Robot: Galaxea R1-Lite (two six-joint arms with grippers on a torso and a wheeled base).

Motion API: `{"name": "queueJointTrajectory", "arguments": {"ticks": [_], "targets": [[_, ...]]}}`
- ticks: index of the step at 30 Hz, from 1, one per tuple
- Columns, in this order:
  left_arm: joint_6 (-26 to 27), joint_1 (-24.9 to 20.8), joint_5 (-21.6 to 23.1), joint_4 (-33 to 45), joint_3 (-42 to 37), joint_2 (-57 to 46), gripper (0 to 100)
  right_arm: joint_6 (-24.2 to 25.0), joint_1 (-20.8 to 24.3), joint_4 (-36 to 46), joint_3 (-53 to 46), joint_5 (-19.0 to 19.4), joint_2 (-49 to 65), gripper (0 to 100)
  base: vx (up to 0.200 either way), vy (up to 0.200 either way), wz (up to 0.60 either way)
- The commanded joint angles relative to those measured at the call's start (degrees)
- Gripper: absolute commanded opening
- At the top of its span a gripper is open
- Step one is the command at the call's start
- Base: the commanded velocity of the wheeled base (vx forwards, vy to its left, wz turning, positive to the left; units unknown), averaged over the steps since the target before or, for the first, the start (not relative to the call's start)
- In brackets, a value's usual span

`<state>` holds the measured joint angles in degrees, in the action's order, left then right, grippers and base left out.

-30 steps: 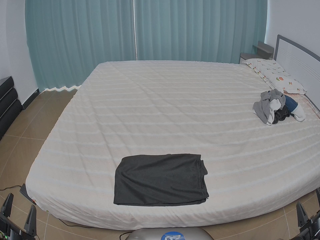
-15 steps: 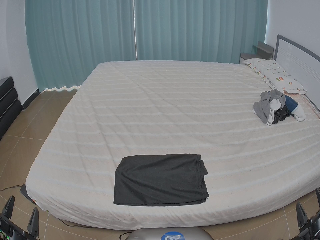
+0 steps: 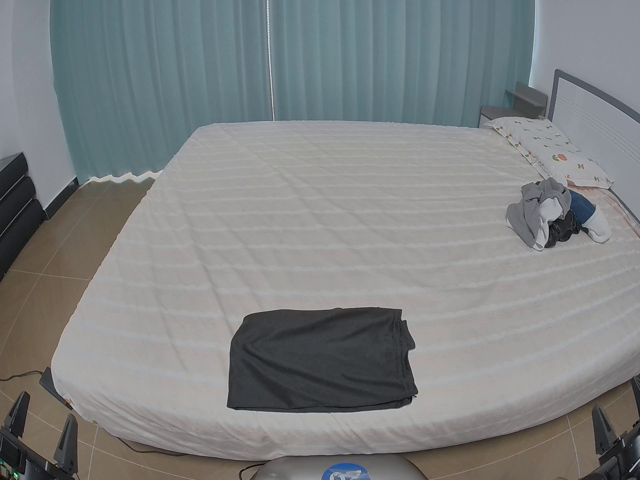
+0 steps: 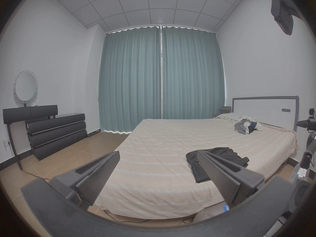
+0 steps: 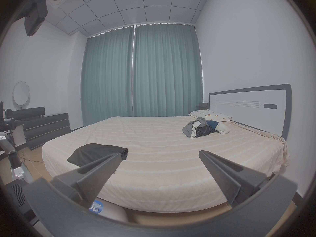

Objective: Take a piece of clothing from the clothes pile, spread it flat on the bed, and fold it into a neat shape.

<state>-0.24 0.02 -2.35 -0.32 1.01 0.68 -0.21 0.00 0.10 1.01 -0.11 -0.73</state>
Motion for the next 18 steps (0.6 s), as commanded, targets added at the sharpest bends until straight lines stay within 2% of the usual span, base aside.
{"name": "queueJointTrajectory", "arguments": {"ticks": [1,18], "targets": [[-0.1,0.1,-0.1,0.0,-1.0,-0.7,100,-0.1,0.0,0.0,-1.0,0.0,0.6,100,0.0,0.0,0.0],[-0.1,0.1,-0.1,0.0,-1.0,-0.7,100,-0.1,0.0,0.1,-1.0,0.0,0.6,100,0.0,0.0,0.0]]}}
